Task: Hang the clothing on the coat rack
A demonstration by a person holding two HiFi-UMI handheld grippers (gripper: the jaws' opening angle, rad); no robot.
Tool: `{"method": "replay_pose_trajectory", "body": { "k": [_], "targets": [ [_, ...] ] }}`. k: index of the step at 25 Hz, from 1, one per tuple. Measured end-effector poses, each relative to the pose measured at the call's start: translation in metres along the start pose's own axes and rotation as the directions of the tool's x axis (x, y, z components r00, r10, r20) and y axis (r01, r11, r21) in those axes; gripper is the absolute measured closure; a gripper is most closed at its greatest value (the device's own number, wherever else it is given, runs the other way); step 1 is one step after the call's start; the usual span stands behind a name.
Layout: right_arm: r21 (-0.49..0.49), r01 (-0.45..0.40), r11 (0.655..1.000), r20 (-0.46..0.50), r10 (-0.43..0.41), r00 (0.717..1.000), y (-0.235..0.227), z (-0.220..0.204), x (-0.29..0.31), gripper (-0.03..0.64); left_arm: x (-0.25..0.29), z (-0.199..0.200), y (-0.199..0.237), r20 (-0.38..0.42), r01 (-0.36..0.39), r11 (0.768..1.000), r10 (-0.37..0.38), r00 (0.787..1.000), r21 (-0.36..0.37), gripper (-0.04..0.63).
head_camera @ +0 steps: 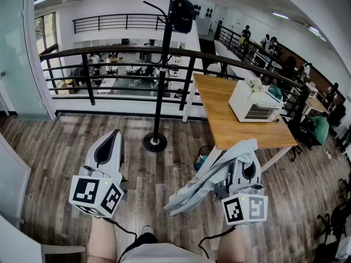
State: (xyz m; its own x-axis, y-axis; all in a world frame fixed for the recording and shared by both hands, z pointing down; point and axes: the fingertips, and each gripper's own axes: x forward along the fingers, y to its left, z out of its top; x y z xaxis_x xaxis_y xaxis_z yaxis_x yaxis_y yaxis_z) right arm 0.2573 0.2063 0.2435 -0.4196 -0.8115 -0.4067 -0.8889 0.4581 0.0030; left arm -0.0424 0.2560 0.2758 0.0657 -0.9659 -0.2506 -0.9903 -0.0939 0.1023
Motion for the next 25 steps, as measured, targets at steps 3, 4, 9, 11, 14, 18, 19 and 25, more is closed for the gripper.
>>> {"method": "replay_pose_trajectory", "body": {
  "k": [3,4,9,11,14,18,19,25],
  "targets": [
    [0.006,-0.005,1.0,-0.001,0.005,1.0,0.002,-0.001,0.008,0.609,0.005,0.003,0.001,0.004,0.014,1.0,-0.014,1.0,-0.012,0.586],
    [0.008,-0.006,1.0,-0.001,0.006,1.0,0.002,-0.002,0.01,0.608,0.006,0.003,0.002,0.004,0.015,1.0,-0.015,1.0,-0.011,0.586],
    [0.011,-0.011,1.0,-0.002,0.011,1.0,0.007,-0.007,0.018,0.609,0.01,0.001,0.009,0.008,0.006,0.999,-0.006,1.0,0.036,0.587],
    [0.01,-0.012,1.0,-0.003,0.012,1.0,0.008,-0.01,0.022,0.609,0.014,-0.001,0.012,0.004,0.003,0.999,-0.004,1.0,0.048,0.586],
    [0.011,-0.008,1.0,-0.009,0.008,1.0,0.007,-0.015,0.028,0.608,0.02,-0.004,0.015,0.001,0.007,0.999,-0.007,1.0,0.045,0.586],
    [0.03,-0.006,1.0,-0.01,0.006,1.0,0.011,-0.024,0.038,0.609,0.031,-0.01,0.027,-0.002,0.015,0.999,-0.015,1.0,0.044,0.586],
    [0.031,-0.005,0.999,-0.011,0.006,1.0,0.011,-0.026,0.041,0.607,0.034,-0.012,0.03,-0.002,0.018,0.999,-0.018,1.0,0.044,0.586],
    [0.018,0.012,1.0,-0.003,-0.012,1.0,0.014,-0.029,0.058,0.609,0.058,-0.013,0.041,0.011,0.045,0.996,-0.046,0.999,0.081,0.586]
  ]
}}
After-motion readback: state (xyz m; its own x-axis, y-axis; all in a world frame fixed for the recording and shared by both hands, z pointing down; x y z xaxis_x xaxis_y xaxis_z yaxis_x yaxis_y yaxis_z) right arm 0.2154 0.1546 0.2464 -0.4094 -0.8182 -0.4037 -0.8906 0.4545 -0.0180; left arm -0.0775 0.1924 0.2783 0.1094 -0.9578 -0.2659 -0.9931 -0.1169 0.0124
